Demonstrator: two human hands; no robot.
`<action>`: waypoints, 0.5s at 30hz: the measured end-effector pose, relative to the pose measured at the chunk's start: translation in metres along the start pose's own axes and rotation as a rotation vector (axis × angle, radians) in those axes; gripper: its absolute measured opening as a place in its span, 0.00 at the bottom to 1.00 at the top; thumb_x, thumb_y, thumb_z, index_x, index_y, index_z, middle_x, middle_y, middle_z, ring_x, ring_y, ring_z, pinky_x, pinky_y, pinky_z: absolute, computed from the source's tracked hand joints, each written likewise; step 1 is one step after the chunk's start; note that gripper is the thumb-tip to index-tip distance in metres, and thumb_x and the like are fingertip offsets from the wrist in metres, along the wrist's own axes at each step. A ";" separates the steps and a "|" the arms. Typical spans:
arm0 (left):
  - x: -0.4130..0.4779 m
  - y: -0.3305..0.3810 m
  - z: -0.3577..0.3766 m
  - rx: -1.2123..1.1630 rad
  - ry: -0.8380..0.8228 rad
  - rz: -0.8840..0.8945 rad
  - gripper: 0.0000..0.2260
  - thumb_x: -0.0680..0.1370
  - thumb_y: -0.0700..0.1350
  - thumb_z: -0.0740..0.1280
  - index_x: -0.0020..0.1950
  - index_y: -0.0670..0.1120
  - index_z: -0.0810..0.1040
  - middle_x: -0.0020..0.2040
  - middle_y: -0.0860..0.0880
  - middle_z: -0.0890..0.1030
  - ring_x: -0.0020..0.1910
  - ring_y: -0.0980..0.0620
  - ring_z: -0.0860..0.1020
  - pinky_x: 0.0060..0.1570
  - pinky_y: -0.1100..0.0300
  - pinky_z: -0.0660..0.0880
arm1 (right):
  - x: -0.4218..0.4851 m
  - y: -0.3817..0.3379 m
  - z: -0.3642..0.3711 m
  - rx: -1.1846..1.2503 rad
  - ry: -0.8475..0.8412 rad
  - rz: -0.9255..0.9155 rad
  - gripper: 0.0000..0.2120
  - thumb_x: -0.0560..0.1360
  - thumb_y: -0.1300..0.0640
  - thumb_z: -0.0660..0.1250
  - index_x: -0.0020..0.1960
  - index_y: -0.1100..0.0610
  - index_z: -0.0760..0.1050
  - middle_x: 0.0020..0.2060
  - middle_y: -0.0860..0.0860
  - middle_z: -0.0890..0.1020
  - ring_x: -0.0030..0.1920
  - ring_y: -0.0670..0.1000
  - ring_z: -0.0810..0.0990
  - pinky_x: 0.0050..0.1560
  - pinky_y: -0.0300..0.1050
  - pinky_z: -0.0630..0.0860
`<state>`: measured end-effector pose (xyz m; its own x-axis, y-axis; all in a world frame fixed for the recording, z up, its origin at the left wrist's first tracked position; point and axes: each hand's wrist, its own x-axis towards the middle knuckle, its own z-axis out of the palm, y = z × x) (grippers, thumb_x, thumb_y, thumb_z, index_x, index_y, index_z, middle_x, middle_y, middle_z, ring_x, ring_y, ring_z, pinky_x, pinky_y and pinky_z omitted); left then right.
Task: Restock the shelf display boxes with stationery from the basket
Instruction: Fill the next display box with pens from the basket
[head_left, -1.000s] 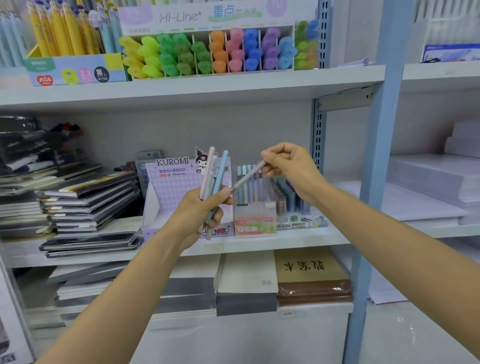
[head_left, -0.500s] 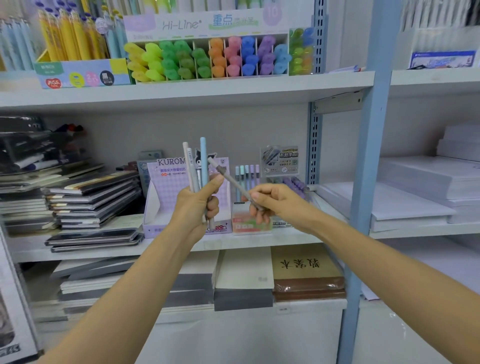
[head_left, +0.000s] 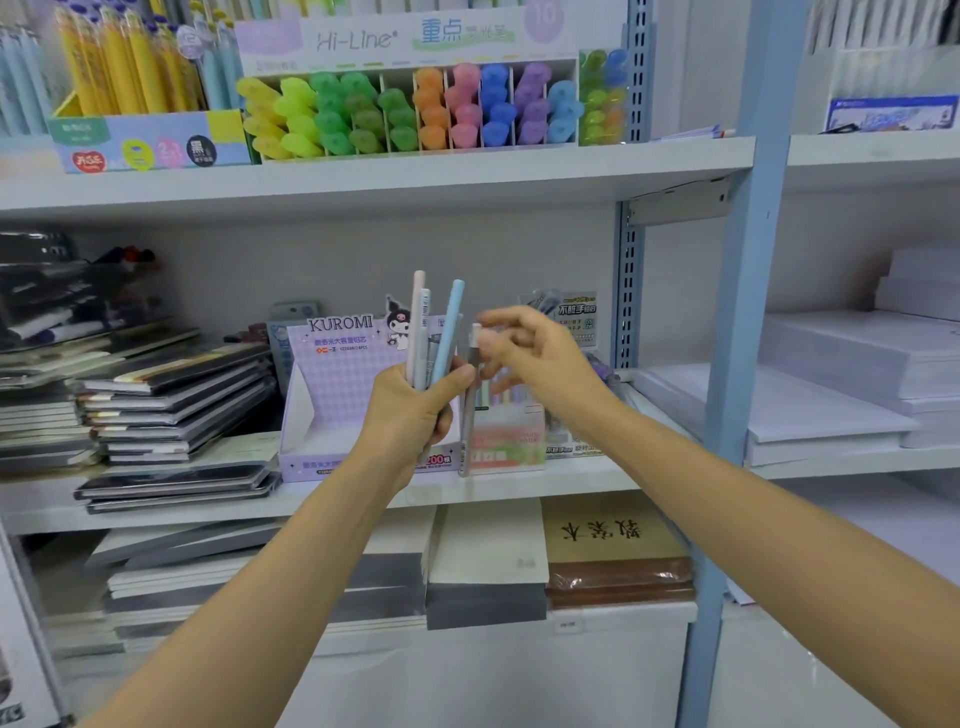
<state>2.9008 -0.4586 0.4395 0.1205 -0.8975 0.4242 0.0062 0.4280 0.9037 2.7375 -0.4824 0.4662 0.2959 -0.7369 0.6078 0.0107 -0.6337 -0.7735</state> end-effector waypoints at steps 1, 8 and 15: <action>0.001 0.000 0.002 0.012 -0.018 0.014 0.04 0.75 0.42 0.72 0.45 0.43 0.80 0.22 0.53 0.73 0.19 0.56 0.64 0.19 0.66 0.62 | 0.004 -0.003 0.003 -0.011 0.021 -0.016 0.12 0.77 0.60 0.68 0.59 0.63 0.75 0.43 0.58 0.81 0.39 0.49 0.82 0.39 0.44 0.82; 0.013 0.001 -0.005 -0.032 0.053 -0.027 0.12 0.74 0.49 0.73 0.43 0.42 0.76 0.28 0.49 0.72 0.19 0.55 0.63 0.19 0.67 0.59 | 0.031 -0.007 -0.010 -0.025 0.219 -0.086 0.07 0.77 0.63 0.68 0.53 0.65 0.77 0.43 0.61 0.82 0.38 0.50 0.82 0.40 0.39 0.80; 0.023 -0.014 -0.016 -0.050 0.036 -0.201 0.18 0.76 0.61 0.66 0.43 0.45 0.77 0.31 0.52 0.74 0.23 0.55 0.64 0.21 0.64 0.60 | 0.055 0.027 -0.035 -0.320 0.318 -0.031 0.02 0.77 0.61 0.68 0.50 0.57 0.78 0.39 0.51 0.82 0.41 0.49 0.83 0.42 0.45 0.81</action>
<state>2.9196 -0.4833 0.4352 0.1473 -0.9613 0.2328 0.0825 0.2465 0.9656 2.7209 -0.5483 0.4849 -0.0091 -0.7205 0.6934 -0.2954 -0.6605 -0.6903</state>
